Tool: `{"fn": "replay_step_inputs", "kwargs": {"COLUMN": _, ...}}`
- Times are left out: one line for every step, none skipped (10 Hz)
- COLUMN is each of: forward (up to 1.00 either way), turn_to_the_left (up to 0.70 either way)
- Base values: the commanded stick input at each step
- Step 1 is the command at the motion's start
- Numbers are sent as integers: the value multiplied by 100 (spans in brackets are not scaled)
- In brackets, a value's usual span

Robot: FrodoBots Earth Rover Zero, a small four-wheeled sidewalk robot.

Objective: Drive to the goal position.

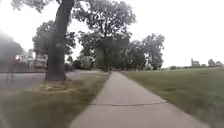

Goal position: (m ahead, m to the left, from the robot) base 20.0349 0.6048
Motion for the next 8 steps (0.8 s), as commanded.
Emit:
{"fn": "replay_step_inputs", "kwargs": {"forward": 100, "turn_to_the_left": 0}}
{"fn": "replay_step_inputs", "kwargs": {"forward": 100, "turn_to_the_left": -30}}
{"fn": "replay_step_inputs", "kwargs": {"forward": 100, "turn_to_the_left": -37}}
{"fn": "replay_step_inputs", "kwargs": {"forward": 100, "turn_to_the_left": 0}}
{"fn": "replay_step_inputs", "kwargs": {"forward": 100, "turn_to_the_left": 0}}
{"fn": "replay_step_inputs", "kwargs": {"forward": 100, "turn_to_the_left": 0}}
{"fn": "replay_step_inputs", "kwargs": {"forward": 100, "turn_to_the_left": 0}}
{"fn": "replay_step_inputs", "kwargs": {"forward": 100, "turn_to_the_left": 0}}
